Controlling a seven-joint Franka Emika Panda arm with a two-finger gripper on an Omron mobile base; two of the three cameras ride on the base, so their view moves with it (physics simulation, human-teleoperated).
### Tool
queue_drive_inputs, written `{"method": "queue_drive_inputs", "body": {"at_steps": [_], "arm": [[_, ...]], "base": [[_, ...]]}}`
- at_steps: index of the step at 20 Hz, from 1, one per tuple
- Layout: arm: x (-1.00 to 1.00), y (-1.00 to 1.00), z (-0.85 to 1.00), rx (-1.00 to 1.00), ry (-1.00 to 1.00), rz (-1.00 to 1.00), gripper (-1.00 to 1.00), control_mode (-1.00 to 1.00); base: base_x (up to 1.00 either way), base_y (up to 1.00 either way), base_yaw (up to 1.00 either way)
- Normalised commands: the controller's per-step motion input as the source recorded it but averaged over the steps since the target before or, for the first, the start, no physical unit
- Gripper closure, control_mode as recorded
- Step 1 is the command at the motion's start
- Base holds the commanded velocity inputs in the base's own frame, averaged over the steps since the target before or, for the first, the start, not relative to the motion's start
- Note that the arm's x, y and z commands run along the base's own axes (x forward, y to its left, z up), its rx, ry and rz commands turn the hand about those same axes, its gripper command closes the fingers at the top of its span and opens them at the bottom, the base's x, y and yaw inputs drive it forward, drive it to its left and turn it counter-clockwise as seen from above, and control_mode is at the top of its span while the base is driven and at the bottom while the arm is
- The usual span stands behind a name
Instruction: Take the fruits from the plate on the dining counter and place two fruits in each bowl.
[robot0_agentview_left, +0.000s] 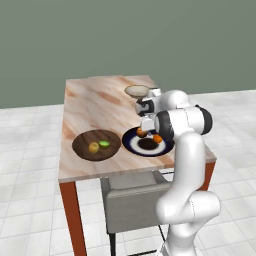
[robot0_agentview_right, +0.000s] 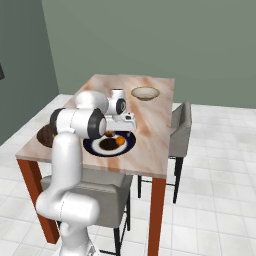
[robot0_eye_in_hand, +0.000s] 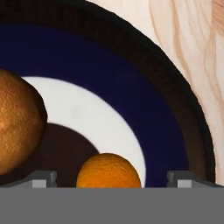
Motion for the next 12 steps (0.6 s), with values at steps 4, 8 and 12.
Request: {"method": "queue_drive_inputs", "body": {"at_steps": [4,8,12], "arm": [[-0.02,0.00,-0.25,0.01,0.00,0.00,-1.00,-1.00],[-0.10,0.00,-0.08,0.02,0.00,0.00,-1.00,-1.00],[-0.04,0.00,-0.08,0.02,0.00,0.00,-1.00,-1.00]], "base": [[0.00,0.00,0.00],[0.00,0.00,0.00],[0.00,0.00,0.00]]}}
